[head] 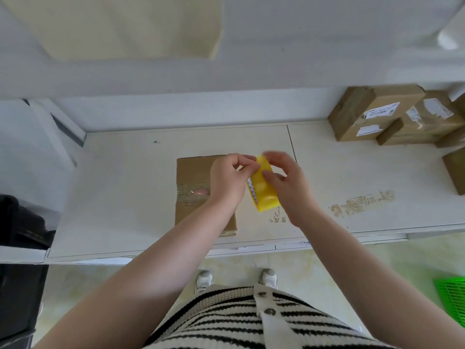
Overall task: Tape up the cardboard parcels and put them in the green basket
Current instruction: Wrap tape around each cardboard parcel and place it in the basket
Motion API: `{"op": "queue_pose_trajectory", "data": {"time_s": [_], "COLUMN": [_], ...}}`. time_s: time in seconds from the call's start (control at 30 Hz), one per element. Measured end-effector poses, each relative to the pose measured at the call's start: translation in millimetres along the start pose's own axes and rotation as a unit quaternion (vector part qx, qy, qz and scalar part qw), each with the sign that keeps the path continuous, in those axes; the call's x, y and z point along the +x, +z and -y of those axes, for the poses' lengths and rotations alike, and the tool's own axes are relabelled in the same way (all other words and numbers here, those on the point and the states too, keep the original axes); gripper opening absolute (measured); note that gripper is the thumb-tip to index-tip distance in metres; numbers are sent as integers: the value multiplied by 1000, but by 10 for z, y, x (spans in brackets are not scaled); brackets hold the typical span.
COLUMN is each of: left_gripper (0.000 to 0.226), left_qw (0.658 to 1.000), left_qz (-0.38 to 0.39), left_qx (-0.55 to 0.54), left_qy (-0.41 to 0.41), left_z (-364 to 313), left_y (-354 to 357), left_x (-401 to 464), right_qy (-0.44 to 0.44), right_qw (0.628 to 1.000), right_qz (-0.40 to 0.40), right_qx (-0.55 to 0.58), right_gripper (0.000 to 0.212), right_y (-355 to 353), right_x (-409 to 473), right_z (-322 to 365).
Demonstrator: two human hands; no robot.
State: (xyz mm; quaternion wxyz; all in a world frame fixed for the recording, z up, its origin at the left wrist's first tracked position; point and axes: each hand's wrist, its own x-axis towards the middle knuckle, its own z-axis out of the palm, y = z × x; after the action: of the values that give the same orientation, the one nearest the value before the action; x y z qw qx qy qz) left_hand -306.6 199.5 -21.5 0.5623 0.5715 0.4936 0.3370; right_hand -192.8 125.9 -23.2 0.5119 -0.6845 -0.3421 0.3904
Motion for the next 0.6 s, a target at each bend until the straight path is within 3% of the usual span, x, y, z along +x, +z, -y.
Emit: {"op": "queue_pose_trajectory", "data": {"time_s": [0.07, 0.2, 0.4, 0.6], "left_gripper": [20, 26, 12, 19], "left_qw": [1000, 998, 984, 952], "left_qz": [10, 50, 75, 84], "left_qx": [-24, -14, 128, 187], "left_qy": [18, 46, 93, 229], "left_z": [-65, -196, -227, -272], "left_y": [31, 81, -14, -14], "left_x": [-3, -26, 12, -42], "right_qy": [1, -18, 51, 94], "right_qw": [999, 999, 989, 975], "right_qz": [-5, -25, -23, -30], "right_qx": [42, 33, 137, 199], "right_gripper": [43, 27, 13, 11], "right_y": [-11, -47, -83, -115], "right_x": [-14, 19, -5, 12], "right_z": [1, 39, 21, 71]}}
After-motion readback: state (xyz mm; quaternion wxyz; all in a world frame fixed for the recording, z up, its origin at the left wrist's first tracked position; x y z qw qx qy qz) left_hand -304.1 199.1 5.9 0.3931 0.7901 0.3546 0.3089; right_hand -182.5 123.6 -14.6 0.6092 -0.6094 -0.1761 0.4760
